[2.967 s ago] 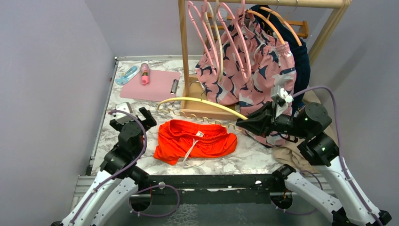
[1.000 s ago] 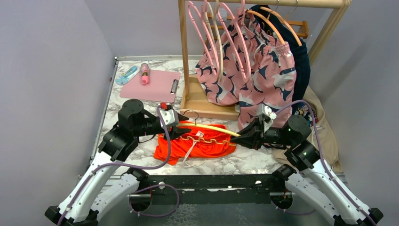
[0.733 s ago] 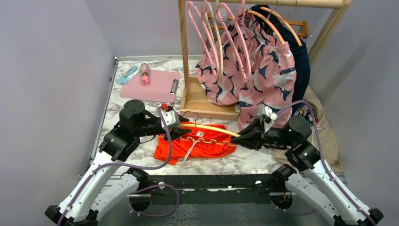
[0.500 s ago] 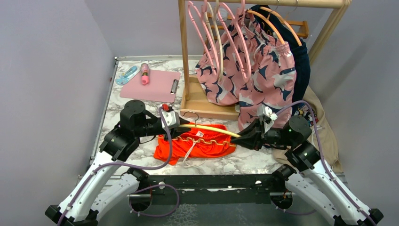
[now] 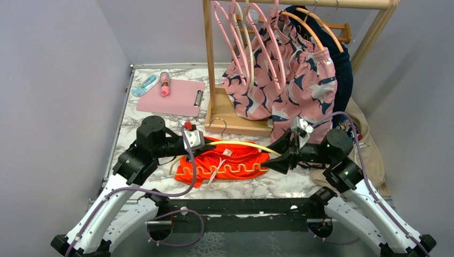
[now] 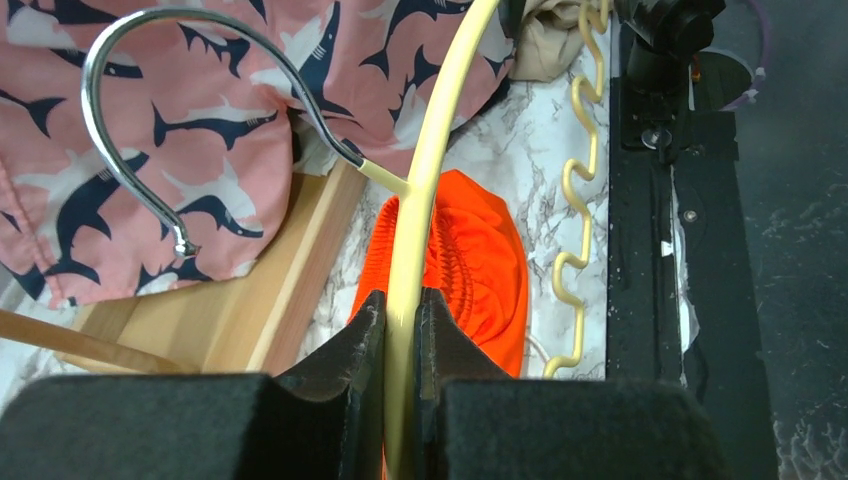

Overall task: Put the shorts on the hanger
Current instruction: Pick up the hanger from the clothesline.

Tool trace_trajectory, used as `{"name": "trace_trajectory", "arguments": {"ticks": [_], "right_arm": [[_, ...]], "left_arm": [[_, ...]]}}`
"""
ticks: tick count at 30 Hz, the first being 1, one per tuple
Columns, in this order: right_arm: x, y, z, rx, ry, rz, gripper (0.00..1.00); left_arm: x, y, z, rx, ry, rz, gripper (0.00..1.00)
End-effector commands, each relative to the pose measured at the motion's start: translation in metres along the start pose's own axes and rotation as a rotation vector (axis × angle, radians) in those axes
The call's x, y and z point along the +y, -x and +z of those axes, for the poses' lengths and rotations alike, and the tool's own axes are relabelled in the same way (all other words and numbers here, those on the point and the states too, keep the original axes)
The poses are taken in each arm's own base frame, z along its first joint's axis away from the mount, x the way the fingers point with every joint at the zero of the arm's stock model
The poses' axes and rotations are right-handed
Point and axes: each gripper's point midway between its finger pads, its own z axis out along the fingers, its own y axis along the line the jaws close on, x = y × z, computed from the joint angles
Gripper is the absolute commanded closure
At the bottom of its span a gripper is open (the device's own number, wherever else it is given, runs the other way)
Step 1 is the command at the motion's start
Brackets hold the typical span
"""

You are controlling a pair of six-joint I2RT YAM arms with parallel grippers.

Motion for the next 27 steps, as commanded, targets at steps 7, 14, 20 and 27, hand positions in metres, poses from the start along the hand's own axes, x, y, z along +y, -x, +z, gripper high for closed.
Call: {"name": "trace_trajectory", "arguments": {"ticks": [7,14,20,27], "right_arm": [[-0.003,0.053,0.009,0.049,-0.048,0.079,0.22],[-0.007,0.073,0.018,0.062,-0.058,0.136,0.22],[-0.02,0.057,0.033,0.129,-0.035,0.236,0.23],[-0.03,0.046,0.043,0.157,-0.035,0.27,0.23]], "left_arm": [[0.01,-0.003,0.005,-0.024,0.053,0.019,1.0],[0.006,-0.006,0.014,-0.071,0.018,-0.005,1.0],[0.002,0.0,0.029,-0.123,-0.046,-0.023,1.0],[-0.003,0.0,0.052,-0.109,-0.065,0.023,1.0]]}}
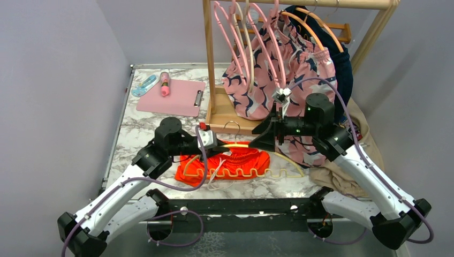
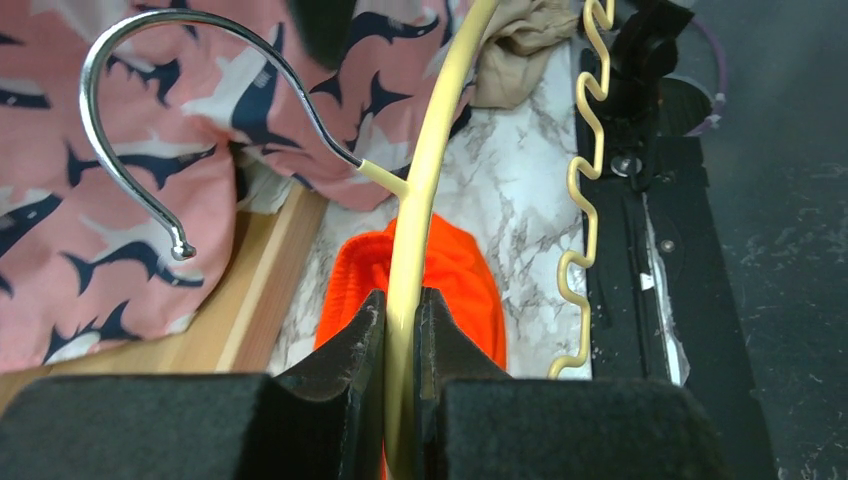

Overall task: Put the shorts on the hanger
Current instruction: Pick up the hanger from the clothesline.

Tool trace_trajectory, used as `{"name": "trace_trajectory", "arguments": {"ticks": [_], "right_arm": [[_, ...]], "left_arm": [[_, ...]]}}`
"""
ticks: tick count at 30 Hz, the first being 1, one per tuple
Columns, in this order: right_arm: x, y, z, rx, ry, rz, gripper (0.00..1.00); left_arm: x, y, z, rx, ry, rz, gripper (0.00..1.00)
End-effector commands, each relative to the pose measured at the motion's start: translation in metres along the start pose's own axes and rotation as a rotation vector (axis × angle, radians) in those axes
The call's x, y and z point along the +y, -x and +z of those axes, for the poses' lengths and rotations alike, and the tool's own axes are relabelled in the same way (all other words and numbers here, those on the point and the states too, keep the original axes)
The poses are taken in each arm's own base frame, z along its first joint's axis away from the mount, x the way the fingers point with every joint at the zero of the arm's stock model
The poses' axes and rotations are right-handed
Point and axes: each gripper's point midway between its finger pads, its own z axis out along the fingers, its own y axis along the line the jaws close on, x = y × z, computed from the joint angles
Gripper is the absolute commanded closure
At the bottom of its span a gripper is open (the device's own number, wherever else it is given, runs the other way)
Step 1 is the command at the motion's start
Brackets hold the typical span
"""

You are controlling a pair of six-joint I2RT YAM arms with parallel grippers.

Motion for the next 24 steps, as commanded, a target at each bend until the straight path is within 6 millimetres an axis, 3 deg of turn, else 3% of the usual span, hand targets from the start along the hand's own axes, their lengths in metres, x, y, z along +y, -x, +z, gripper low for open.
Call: {"name": "trace_trajectory", "arguments": {"ticks": [1,6,14,20,24], "right_arm": [[0.003,-0.004,0.005,0.023,0.025,0.024,0.23],[0.002,-0.008,0.011,0.048,0.045,0.035,0.25],[0.005,-0.023,0.015,0.1,0.079,0.056,0.29],[0.004,-0.034,0.022,0.114,0.104,0.099,0.38],[0.003,-0.03,0.026,0.085,0.102,0.097,0.43]], "left_arm": [[-0.002,0.021,0.017,-0.052,-0.011,0.095,1.0],[-0.001,0.023,0.027,-0.034,-0.002,0.136,1.0],[0.005,0.032,0.025,-0.041,0.025,0.179,1.0],[0.005,0.035,0.024,-0.046,0.029,0.173,1.0],[0.004,0.035,0.026,-0.046,0.019,0.161,1.0]]}}
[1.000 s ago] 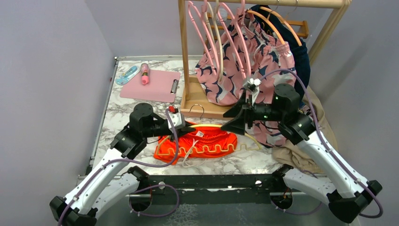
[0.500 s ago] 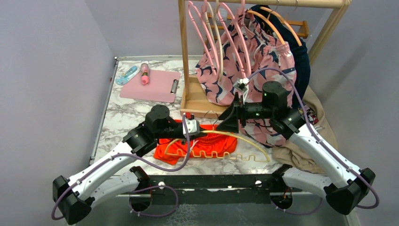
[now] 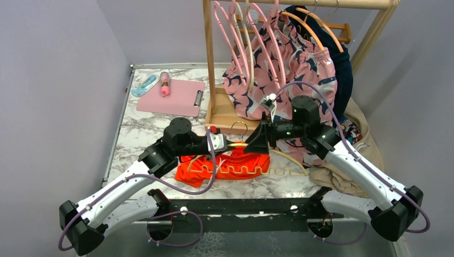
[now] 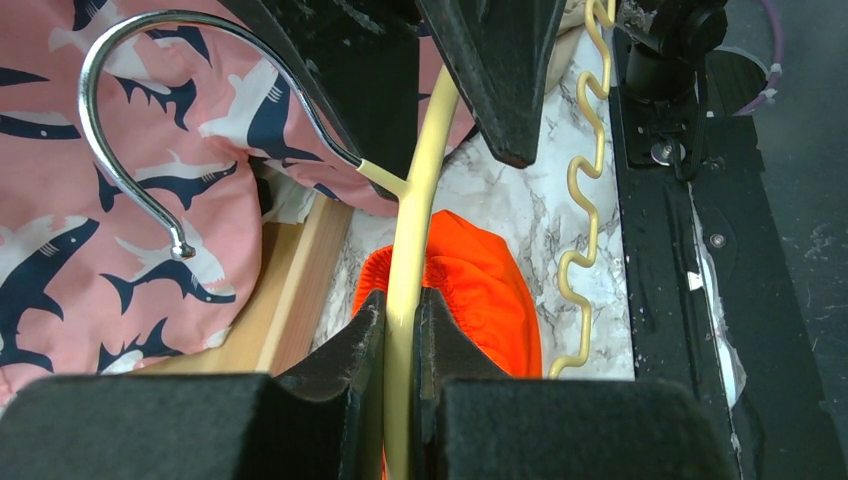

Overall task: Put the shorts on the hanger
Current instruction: Pick up the hanger from the clothesline.

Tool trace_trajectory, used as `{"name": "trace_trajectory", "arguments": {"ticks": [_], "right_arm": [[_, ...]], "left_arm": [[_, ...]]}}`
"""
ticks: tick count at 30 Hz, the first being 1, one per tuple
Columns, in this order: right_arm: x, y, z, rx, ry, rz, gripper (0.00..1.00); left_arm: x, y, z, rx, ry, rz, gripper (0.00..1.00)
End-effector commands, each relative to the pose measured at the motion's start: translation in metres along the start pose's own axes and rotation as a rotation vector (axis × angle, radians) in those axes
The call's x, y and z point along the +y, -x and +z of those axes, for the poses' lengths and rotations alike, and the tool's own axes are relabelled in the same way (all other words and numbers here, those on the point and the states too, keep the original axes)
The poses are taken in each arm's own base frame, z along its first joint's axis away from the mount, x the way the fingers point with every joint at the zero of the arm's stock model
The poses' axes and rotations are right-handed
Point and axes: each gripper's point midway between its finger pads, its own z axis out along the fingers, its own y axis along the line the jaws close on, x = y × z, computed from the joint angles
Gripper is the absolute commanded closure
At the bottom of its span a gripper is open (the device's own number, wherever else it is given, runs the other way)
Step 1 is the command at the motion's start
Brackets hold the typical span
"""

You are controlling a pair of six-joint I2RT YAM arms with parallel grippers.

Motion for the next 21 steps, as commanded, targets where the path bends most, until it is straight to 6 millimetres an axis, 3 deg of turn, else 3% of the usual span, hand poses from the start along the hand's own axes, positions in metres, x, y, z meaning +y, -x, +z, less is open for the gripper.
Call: {"name": "trace_trajectory", "arguments": {"ticks": [1,9,21], "right_arm": [[0.004,0.003,0.005,-0.027,0.037,-0.005,0.44],[-0.004,0.011,0.011,-0.083,0.014,-0.002,0.59],[-0.006,0.01,0.018,-0.107,0.034,0.011,0.56]], "left_arm": [[0.009,0.033,-0.002,-0.079,0.022,0.053,1.0],[0.007,0.037,-0.002,-0.088,0.012,0.042,1.0],[0.006,0.038,-0.002,-0.088,0.008,0.028,1.0]]}}
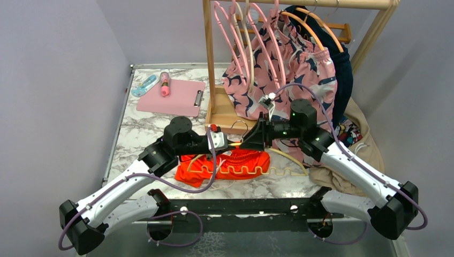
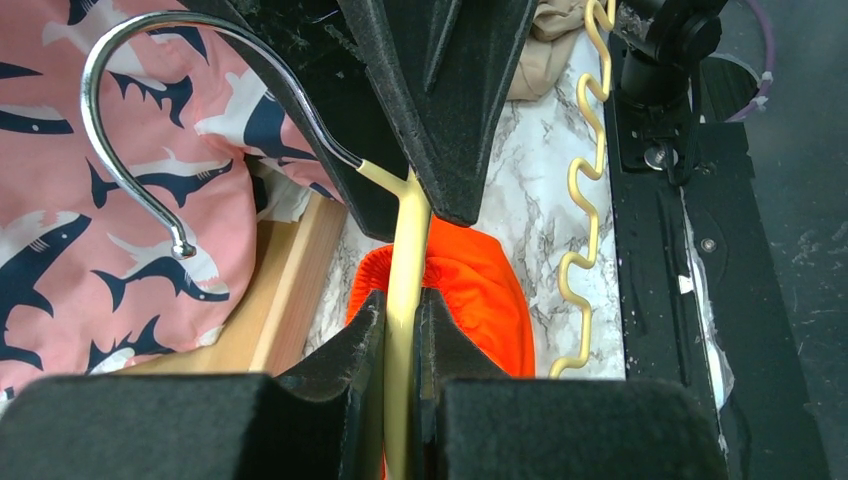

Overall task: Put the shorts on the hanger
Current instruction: Pick up the hanger from the clothesline.

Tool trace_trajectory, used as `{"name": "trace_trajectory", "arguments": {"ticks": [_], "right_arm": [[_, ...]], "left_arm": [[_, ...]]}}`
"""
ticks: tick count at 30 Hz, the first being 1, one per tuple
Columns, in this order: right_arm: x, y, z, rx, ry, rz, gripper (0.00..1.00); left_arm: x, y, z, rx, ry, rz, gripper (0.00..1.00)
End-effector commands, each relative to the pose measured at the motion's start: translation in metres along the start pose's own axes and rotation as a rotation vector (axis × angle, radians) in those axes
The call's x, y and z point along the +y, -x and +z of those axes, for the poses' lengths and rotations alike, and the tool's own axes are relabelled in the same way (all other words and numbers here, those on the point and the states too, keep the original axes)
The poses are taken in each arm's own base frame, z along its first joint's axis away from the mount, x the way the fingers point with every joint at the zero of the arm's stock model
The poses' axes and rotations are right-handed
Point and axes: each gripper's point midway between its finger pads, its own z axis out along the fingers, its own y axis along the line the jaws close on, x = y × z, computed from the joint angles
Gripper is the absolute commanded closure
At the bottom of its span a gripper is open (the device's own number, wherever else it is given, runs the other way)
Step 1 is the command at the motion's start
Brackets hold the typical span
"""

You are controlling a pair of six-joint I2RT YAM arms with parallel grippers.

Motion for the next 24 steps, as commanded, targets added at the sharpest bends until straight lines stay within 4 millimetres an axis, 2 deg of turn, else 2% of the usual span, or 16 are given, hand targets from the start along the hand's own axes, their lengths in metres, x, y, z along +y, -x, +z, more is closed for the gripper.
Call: {"name": "trace_trajectory", "arguments": {"ticks": [1,7,12,16,20,21,24], "right_arm": [[0.0,0.006,0.003,-0.036,-0.002,-0.019,0.56],[-0.007,0.003,0.006,-0.039,-0.015,-0.005,0.59],[-0.007,-0.001,0.008,-0.023,-0.003,-0.005,0.75],[-0.006,-0.003,0.009,-0.012,0.006,-0.011,0.96],[-0.004,-0.004,0.007,-0.013,0.012,-0.026,0.99],[-0.004,-0.004,0.007,-0.016,0.01,-0.031,0.99],[-0.005,0.001,0.003,-0.04,-0.02,-0.076,0.99]], "left_arm": [[0.005,0.035,-0.003,-0.09,0.01,0.049,1.0],[0.004,0.036,-0.002,-0.092,0.005,0.042,1.0],[0.005,0.037,-0.003,-0.09,0.01,0.042,1.0],[0.006,0.036,-0.004,-0.082,0.017,0.045,1.0],[0.009,0.033,-0.005,-0.072,0.039,0.044,1.0],[0.011,0.031,-0.005,-0.067,0.051,0.042,0.91],[0.021,0.025,-0.011,-0.044,0.135,0.027,0.4]]}}
